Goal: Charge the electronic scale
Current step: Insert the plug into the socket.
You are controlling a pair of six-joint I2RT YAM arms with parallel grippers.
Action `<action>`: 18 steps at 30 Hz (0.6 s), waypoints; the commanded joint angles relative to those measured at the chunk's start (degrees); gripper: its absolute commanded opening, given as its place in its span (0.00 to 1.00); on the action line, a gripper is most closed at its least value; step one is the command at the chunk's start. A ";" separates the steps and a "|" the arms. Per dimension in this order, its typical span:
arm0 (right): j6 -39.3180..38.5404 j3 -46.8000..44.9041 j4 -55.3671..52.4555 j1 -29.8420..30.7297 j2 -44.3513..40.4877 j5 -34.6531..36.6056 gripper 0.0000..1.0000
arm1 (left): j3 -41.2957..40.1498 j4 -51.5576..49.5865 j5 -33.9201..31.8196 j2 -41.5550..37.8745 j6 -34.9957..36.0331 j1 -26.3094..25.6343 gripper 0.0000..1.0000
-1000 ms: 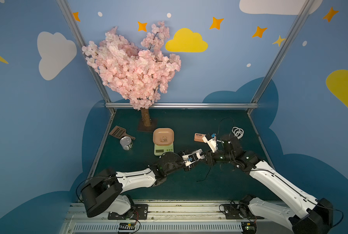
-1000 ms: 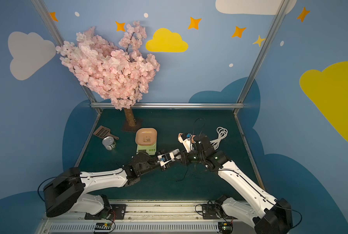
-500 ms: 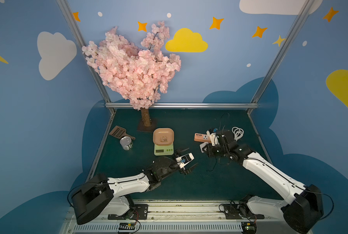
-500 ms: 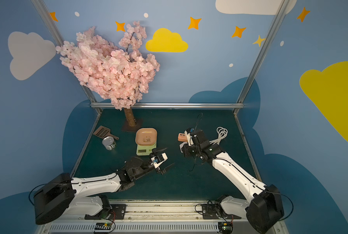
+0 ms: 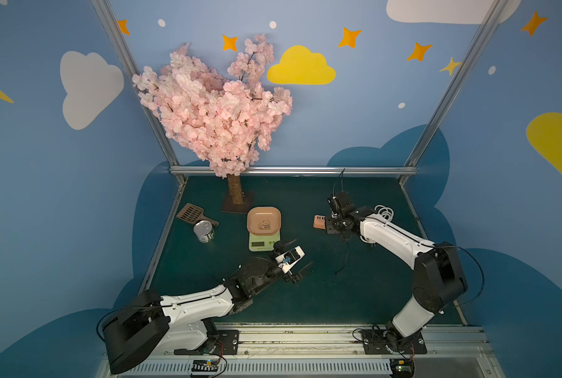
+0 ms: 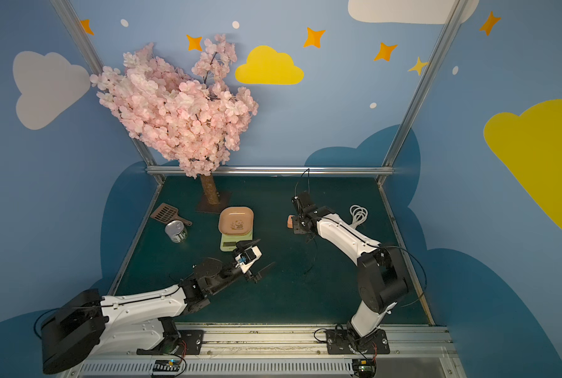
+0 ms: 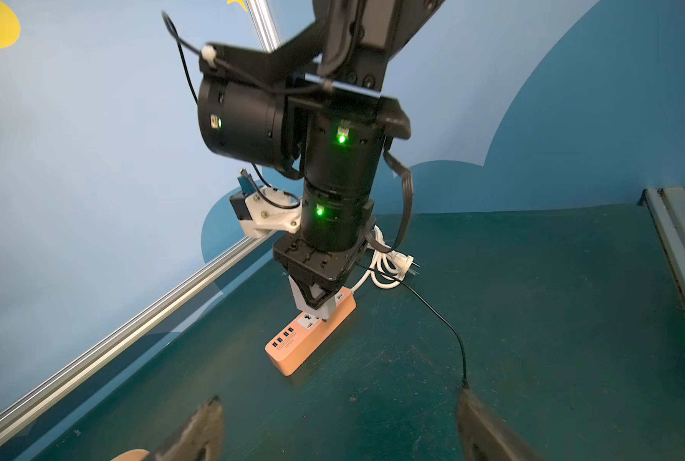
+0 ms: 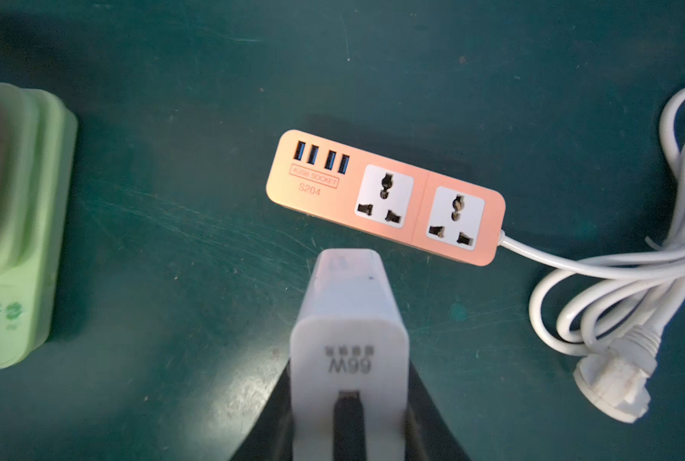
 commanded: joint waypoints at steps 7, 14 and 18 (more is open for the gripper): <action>1.18 6.50 -0.09 -1.93 6.54 2.13 0.04 | -1.23 -2.03 -1.20 -1.89 -0.47 0.14 0.90; 2.67 9.56 -1.05 -3.42 8.83 1.62 0.04 | -1.01 -2.80 -1.08 -2.46 -0.39 0.11 0.90; 3.80 9.75 -0.62 -3.53 9.53 0.94 0.03 | -0.86 -3.12 -1.01 -2.47 -0.30 0.18 0.90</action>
